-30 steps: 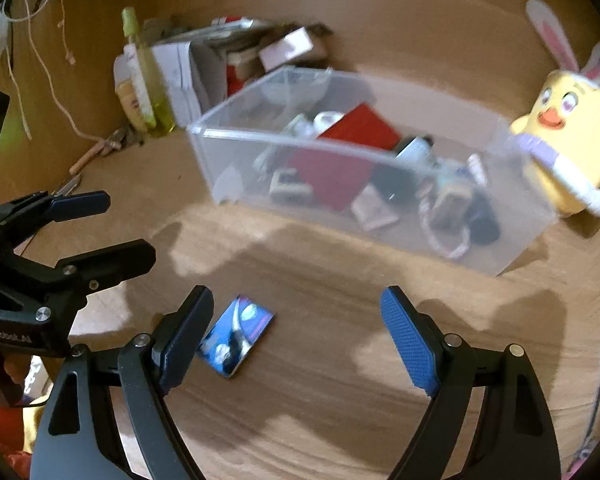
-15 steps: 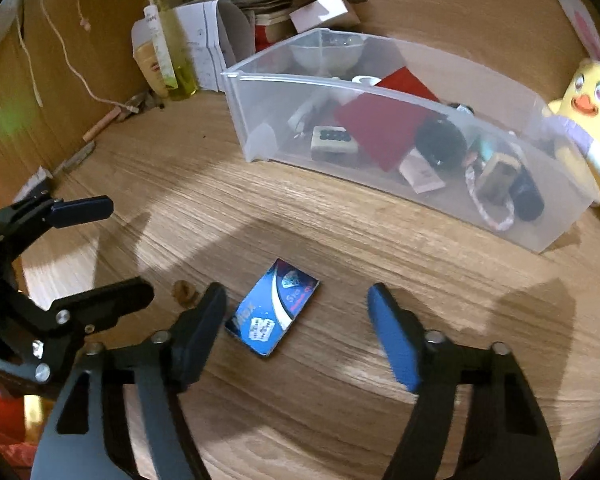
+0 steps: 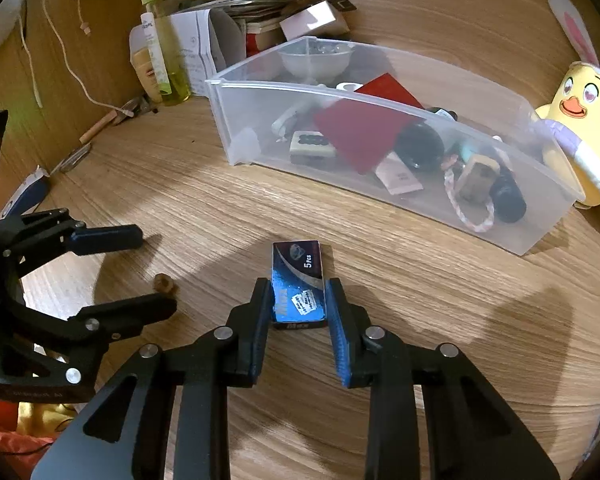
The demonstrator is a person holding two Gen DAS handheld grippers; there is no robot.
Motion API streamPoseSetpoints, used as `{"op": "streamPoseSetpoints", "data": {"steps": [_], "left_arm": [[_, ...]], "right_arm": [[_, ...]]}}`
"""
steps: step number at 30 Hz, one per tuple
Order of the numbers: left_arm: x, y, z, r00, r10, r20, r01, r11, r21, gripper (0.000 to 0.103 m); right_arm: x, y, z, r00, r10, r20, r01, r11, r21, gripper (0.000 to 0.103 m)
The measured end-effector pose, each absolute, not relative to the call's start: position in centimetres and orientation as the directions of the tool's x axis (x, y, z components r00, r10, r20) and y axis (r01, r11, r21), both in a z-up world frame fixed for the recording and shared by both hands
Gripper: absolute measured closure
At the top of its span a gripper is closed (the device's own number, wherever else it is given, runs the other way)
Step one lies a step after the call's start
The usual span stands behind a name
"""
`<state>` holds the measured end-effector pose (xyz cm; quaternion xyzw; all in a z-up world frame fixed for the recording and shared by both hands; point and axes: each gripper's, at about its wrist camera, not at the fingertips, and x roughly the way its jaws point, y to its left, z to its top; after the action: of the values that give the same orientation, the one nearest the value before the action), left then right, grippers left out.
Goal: Organize objects
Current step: 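Grasp the blue card with the right tool while the left tool grasps the brown bead, then carry the blue card over the bin while the left tool carries the brown bead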
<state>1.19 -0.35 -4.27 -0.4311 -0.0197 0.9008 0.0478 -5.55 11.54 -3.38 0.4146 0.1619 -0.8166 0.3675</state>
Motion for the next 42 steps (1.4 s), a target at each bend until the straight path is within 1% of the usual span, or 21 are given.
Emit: {"op": "streamPoseSetpoints", "data": {"steps": [1, 4, 6, 7, 8, 9, 15, 21, 23, 26, 32, 42], "left_arm": [[1.2, -0.1, -4.3, -0.626, 0.098, -0.774, -0.073, -0.995, -0.067, 0.056], [1.1, 0.4, -4.3, -0.63, 0.079, -0.773, -0.085, -0.996, -0.033, 0.07], [1.1, 0.5, -4.3, -0.63, 0.081, -0.773, -0.091, -0.995, -0.03, 0.084], [1.0, 0.4, -4.3, -0.629, 0.082, -0.773, -0.091, -0.995, -0.032, 0.085], [0.9, 0.4, -4.4, -0.629, 0.084, -0.773, -0.09, -0.995, -0.035, 0.09], [0.9, 0.3, -4.4, -0.628, 0.084, -0.774, -0.087, -0.996, -0.037, 0.091], [0.3, -0.1, -4.1, -0.638, 0.083, -0.765, -0.061, -0.996, -0.058, 0.091], [-0.4, -0.3, -2.4, -0.671, 0.08, -0.737, -0.051, -0.997, -0.062, 0.091], [-0.6, -0.1, -1.6, -0.689, 0.09, -0.719, -0.062, -0.996, -0.065, 0.091], [-1.0, 0.4, -0.4, -0.719, 0.07, -0.692, -0.07, -0.997, -0.028, 0.091], [-2.1, 1.3, 1.6, -0.76, 0.064, -0.646, -0.08, -0.997, -0.004, 0.091], [-4.7, 1.7, 3.9, -0.795, 0.081, -0.601, -0.087, -0.996, -0.018, 0.091]], "right_arm": [[-5.6, 11.5, -3.4, -0.386, -0.467, -0.795, 0.735, -0.677, 0.04, 0.078], [-5.9, 11.6, -3.4, -0.382, -0.474, -0.793, 0.735, -0.677, 0.051, 0.078], [-5.9, 11.8, -3.3, -0.382, -0.48, -0.79, 0.732, -0.679, 0.058, 0.078], [-6.0, 11.9, -3.2, -0.383, -0.483, -0.787, 0.73, -0.68, 0.063, 0.078], [-6.1, 12.0, -3.1, -0.383, -0.489, -0.784, 0.728, -0.682, 0.069, 0.078], [-6.1, 12.1, -3.0, -0.384, -0.493, -0.78, 0.726, -0.684, 0.075, 0.078], [-6.8, 12.9, -2.1, -0.406, -0.513, -0.756, 0.706, -0.701, 0.096, 0.078], [-7.4, 14.1, -0.8, -0.438, -0.528, -0.728, 0.688, -0.718, 0.106, 0.078], [-7.6, 14.4, -0.4, -0.446, -0.532, -0.72, 0.685, -0.72, 0.107, 0.078], [-7.9, 15.1, 0.6, -0.461, -0.549, -0.697, 0.682, -0.722, 0.118, 0.078], [-8.3, 16.2, 2.4, -0.506, -0.558, -0.658, 0.668, -0.736, 0.111, 0.078], [-9.3, 17.3, 5.1, -0.57, -0.564, -0.598, 0.647, -0.757, 0.096, 0.078]]}}
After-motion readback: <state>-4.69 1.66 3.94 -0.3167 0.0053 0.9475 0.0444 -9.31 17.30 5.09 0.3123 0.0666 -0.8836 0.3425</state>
